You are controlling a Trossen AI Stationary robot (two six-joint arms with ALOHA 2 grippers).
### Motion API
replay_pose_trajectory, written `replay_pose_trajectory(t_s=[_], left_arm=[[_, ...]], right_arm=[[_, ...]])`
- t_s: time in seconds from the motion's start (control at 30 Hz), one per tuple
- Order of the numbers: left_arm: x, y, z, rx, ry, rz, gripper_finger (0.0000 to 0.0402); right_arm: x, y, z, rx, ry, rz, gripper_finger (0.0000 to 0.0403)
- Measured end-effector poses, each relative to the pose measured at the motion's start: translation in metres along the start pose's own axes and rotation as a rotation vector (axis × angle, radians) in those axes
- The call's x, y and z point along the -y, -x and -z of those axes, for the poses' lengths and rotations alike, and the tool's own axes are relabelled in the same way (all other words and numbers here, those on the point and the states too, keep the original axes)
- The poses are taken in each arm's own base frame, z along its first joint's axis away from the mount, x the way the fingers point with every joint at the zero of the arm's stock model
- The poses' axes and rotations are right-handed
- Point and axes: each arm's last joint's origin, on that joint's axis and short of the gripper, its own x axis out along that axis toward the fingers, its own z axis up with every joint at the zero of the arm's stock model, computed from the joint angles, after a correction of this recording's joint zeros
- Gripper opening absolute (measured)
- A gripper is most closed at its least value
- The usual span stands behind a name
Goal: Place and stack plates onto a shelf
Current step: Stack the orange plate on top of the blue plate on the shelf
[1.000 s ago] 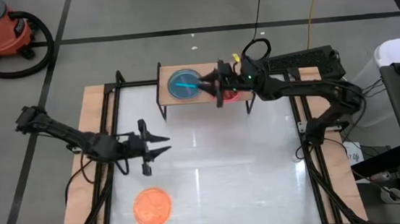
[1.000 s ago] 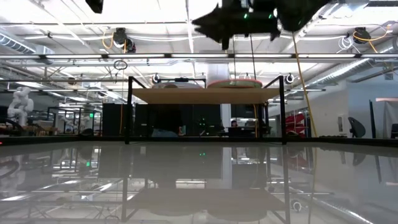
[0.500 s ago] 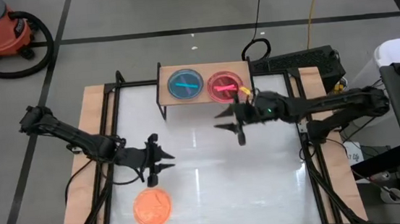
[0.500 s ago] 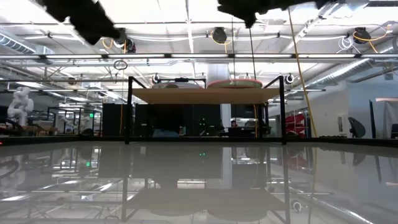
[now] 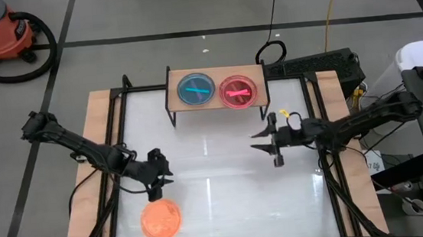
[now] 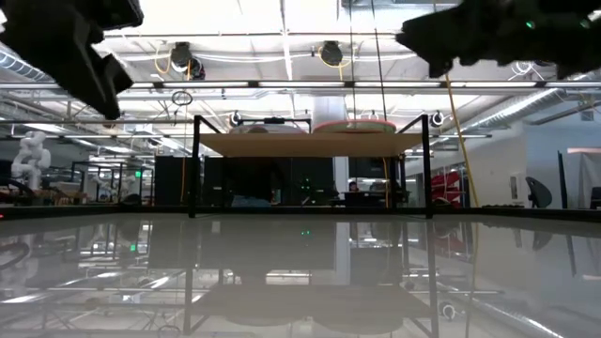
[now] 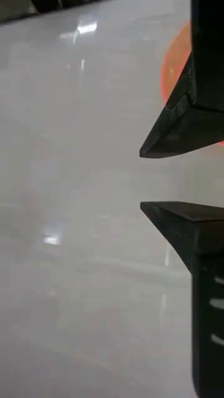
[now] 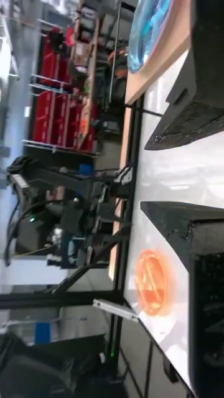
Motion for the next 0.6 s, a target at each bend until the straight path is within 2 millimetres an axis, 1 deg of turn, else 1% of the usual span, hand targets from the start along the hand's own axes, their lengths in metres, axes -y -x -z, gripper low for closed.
replay_pose_trajectory(t_s=[0.1,0.2,0.37,0.6], left_arm=[[-0.001,-0.004,0.008,-0.023,-0.008,-0.004,0.0127],[-0.005,-0.011,0.02,-0.058,-0.047,-0.017,0.0127],[-0.012,-0.024,0.04,-0.093,-0.016,-0.006,0.0127],[-0.016,-0.037,0.059,-0.092,0.045,0.109,0.0127]], right_arm=[[-0.003,0.013,0.014,0.043,-0.004,-0.009,0.0125],[-0.003,0.022,0.022,0.091,-0.02,-0.008,0.0125],[-0.002,0.028,0.023,0.134,-0.018,-0.003,0.0125],[-0.002,0.029,0.021,0.149,-0.014,-0.001,0.0125]])
